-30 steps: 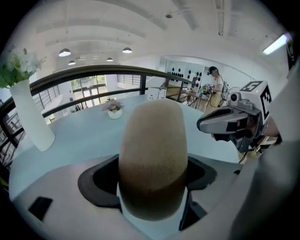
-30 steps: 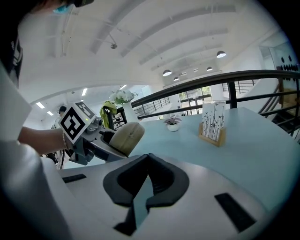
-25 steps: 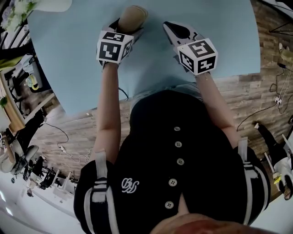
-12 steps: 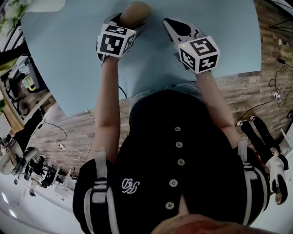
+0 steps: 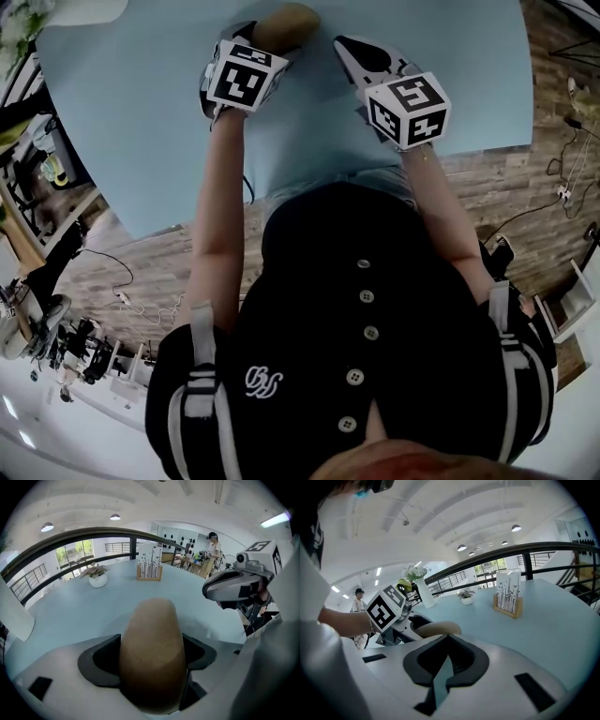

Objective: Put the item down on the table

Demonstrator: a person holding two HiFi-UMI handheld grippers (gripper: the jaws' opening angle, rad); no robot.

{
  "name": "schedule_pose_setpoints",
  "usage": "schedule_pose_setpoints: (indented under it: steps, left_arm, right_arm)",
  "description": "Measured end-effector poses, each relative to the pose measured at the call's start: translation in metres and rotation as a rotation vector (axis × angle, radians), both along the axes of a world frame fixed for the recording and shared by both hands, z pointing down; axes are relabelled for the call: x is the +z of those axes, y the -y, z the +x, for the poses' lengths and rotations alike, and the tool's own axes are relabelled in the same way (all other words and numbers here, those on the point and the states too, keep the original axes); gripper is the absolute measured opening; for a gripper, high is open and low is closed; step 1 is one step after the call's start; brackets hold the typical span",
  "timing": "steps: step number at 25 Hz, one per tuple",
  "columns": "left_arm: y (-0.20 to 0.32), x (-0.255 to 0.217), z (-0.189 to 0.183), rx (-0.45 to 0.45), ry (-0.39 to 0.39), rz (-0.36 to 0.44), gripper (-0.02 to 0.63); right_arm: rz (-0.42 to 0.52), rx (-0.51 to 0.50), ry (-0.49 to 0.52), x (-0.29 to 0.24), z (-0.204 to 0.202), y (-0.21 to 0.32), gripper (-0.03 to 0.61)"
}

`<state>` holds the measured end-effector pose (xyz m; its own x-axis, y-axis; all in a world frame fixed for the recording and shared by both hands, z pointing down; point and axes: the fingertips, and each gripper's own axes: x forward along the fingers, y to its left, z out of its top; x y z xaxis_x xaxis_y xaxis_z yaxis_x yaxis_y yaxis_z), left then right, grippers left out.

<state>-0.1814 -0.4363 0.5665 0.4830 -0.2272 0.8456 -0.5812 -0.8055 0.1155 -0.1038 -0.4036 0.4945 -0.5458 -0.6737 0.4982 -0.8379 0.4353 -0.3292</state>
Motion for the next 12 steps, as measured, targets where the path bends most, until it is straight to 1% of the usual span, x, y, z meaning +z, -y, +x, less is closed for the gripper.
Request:
schedule_pose_setpoints:
  steps: [4,9,12]
  left_arm:
    - [-0.0027,0.0017,0.0028,0.000,-0.001,0.022,0.403]
    - [-0.0079,0.0101,0.0050,0.006,0.016,0.045,0.408]
    - [-0.0054,0.0071,0.0041,-0.022,-0.008,0.055,0.418]
  right_arm:
    - [-0.001,0.004,0.001,0.0012,0.0050,-0.0011,0.012]
    - [0.007,0.000,-0.009,-0.0011,0.0045,0.0016,0.012]
    - [0.013,-0.003,-0.017,-0.0031,0.0038,0.0036,0.012]
